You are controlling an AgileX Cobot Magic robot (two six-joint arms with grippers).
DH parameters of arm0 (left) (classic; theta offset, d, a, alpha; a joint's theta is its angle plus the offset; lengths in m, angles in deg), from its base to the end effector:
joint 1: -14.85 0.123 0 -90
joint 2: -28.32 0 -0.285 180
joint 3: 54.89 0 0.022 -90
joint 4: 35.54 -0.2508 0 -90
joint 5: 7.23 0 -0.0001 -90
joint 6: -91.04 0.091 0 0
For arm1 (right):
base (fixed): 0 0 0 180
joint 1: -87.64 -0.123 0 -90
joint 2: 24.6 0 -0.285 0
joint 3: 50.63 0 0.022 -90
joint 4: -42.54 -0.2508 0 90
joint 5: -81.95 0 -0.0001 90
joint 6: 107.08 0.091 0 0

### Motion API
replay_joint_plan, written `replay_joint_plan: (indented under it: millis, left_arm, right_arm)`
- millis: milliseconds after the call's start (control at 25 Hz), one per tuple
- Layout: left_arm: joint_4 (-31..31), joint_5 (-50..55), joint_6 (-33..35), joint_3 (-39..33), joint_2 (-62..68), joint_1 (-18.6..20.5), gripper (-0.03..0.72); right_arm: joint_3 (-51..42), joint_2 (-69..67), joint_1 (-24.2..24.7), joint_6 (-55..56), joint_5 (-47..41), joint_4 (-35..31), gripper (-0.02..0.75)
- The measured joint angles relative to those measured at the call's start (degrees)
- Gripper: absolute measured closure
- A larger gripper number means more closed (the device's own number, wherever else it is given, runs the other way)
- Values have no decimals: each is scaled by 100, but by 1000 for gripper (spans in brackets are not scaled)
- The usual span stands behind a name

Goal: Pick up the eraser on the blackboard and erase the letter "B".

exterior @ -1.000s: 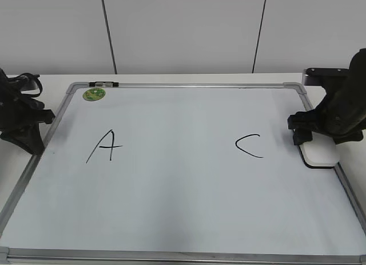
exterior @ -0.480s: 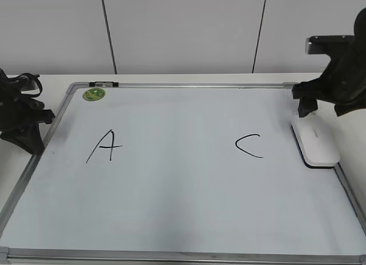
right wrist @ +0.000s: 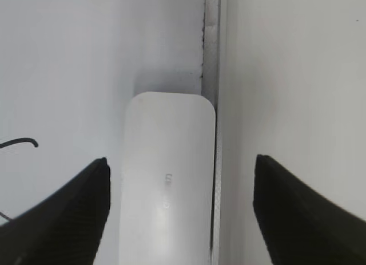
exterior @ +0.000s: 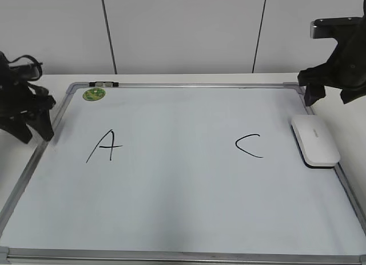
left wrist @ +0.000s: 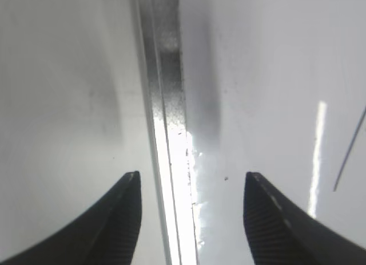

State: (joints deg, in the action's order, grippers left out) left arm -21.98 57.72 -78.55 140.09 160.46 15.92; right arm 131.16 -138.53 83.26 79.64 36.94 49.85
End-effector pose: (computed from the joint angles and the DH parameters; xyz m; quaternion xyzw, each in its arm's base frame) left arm 0.4223 -0.0115 0.1505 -0.0291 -0.9938 0.1073 0.0076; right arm 0.3911 0.0217 0.2259 -0.0153 0.9787 -0.0338 0.2019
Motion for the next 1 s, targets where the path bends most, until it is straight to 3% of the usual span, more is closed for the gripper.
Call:
replay_joint_plan:
  millis: [280,800,920,1000]
  left_arm:
    - [57,413,12,1105,-135,0,273]
    - [65,598,-56,1196,-1960,-78,373]
    - [70,618,-180,1196,-2366,-91,355]
    - [80,618,-203,1196,-2677,-91,300]
  right_arm:
    - [4,421,0,-151,-216,-162,144]
    - [13,1782,0,-511,-1508,-601,144]
    - [13,2220,0,-633,-1895,-731,145]
    - [13,2478,0,-672,-2066,-731,145]
